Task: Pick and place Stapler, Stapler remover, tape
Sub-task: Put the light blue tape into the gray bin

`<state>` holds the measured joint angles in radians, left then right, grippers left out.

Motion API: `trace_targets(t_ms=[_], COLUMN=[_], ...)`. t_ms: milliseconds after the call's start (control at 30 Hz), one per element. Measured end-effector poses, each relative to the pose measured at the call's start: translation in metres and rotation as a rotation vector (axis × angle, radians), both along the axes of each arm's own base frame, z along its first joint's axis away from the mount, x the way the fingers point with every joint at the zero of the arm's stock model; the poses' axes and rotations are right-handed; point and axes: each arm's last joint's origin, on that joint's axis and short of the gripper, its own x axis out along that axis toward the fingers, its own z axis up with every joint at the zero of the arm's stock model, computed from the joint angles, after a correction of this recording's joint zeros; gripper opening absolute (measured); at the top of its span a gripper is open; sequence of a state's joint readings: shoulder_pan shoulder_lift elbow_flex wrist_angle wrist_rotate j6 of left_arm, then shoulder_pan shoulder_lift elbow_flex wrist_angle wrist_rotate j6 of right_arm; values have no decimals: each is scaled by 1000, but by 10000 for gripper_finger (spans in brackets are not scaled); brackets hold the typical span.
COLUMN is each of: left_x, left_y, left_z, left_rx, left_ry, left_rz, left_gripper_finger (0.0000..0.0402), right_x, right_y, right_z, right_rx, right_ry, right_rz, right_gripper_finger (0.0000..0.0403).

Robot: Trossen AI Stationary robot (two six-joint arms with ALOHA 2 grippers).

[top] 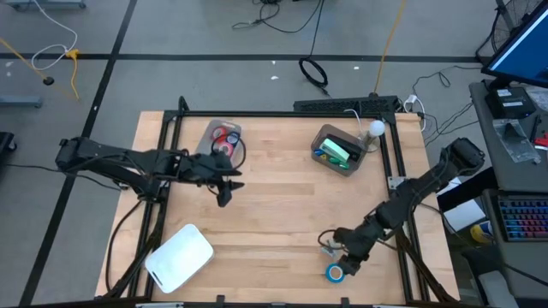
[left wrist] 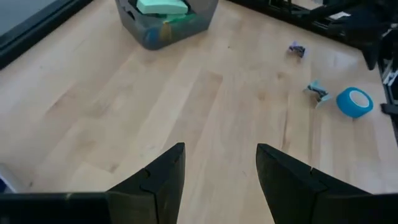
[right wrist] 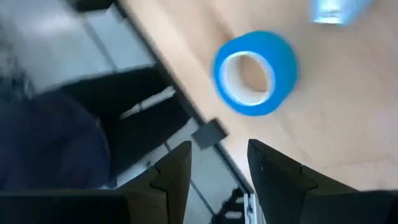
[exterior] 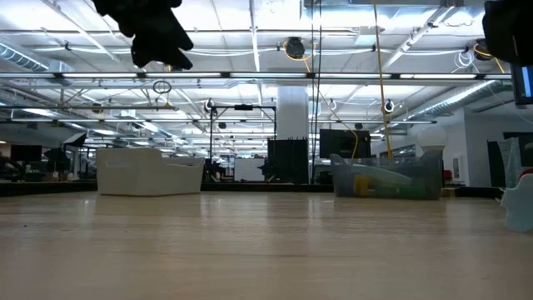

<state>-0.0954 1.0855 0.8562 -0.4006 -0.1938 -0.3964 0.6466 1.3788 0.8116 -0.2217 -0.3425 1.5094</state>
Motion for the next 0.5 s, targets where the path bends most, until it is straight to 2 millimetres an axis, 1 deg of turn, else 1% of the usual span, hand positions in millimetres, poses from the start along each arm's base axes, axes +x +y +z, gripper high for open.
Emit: trace_targets(t_ms=[100,233,400,500], left_x=[0,0,-1,-1], left_y=[0,0,-1,-1], left_z=[-5,-5,-5,-5], left_rx=[-8,-4,5,11], left_ry=[5,6,9,11], left_rz=[4,1,-13,-21], left_gripper_finger=[198,198,198,198], right_x=[-4,-7,-7,-9], right_y=[0,-2,-2,1], right_z=[-3,-6,-6,-7], right_rx=[-28,-39,-64,-79], right_ry=[69,172,156,149], right_rz=[-96,-177,-254,-265], right_gripper_finger=[153,153,153,153])
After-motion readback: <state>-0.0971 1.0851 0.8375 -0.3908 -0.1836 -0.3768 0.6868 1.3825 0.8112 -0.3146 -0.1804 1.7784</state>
